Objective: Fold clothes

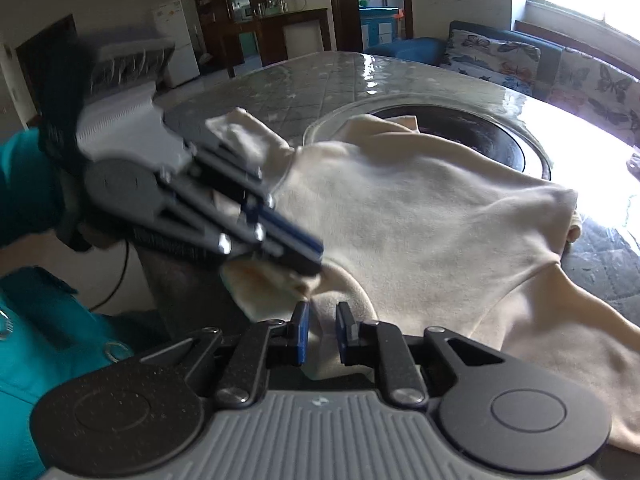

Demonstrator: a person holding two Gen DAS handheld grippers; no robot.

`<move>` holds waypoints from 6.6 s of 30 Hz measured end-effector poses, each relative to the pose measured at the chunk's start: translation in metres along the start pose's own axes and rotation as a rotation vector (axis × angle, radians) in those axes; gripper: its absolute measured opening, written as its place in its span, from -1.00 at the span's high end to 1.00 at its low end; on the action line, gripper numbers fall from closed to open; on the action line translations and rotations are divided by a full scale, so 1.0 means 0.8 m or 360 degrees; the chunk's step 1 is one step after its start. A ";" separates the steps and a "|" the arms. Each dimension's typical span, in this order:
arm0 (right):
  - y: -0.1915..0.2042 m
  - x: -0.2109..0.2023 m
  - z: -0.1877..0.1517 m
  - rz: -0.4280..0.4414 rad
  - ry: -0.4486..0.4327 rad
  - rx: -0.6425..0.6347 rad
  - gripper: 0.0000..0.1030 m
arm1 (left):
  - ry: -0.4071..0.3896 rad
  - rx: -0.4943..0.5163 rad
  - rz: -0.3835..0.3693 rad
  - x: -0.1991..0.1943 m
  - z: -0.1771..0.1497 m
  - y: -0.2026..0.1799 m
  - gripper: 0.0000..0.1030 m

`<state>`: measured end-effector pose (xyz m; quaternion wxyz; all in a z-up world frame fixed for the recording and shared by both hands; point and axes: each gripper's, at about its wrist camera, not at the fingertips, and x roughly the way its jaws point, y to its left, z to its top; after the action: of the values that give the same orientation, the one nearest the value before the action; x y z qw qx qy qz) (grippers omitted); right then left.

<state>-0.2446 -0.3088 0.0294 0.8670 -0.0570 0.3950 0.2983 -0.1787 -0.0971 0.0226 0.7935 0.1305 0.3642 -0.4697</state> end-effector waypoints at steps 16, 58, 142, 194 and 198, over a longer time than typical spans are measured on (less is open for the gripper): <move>-0.169 -0.008 0.086 -0.0410 -0.0293 0.0588 0.30 | -0.0185 -0.0259 0.0587 -0.013 0.093 0.123 0.14; -0.241 0.030 0.109 -0.0315 -0.0276 0.0905 0.49 | -0.0536 -0.0359 0.0336 -0.038 0.118 0.146 0.80; -0.202 0.023 0.155 -0.0651 -0.0280 0.0231 0.85 | -0.0376 -0.0268 0.0557 -0.041 0.114 0.182 0.80; -0.128 0.080 0.057 -0.0544 -0.0177 0.0253 -0.14 | -0.0329 -0.0598 0.0408 -0.026 0.024 0.124 0.30; -0.120 0.064 0.040 -0.0535 -0.0216 0.0299 -0.16 | -0.0265 -0.0638 0.0384 -0.002 0.023 0.130 0.30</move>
<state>-0.1436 -0.3517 0.0013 0.9308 -0.0207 0.3466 0.1142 -0.0834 -0.0517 0.0223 0.8811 -0.0261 0.3653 -0.2992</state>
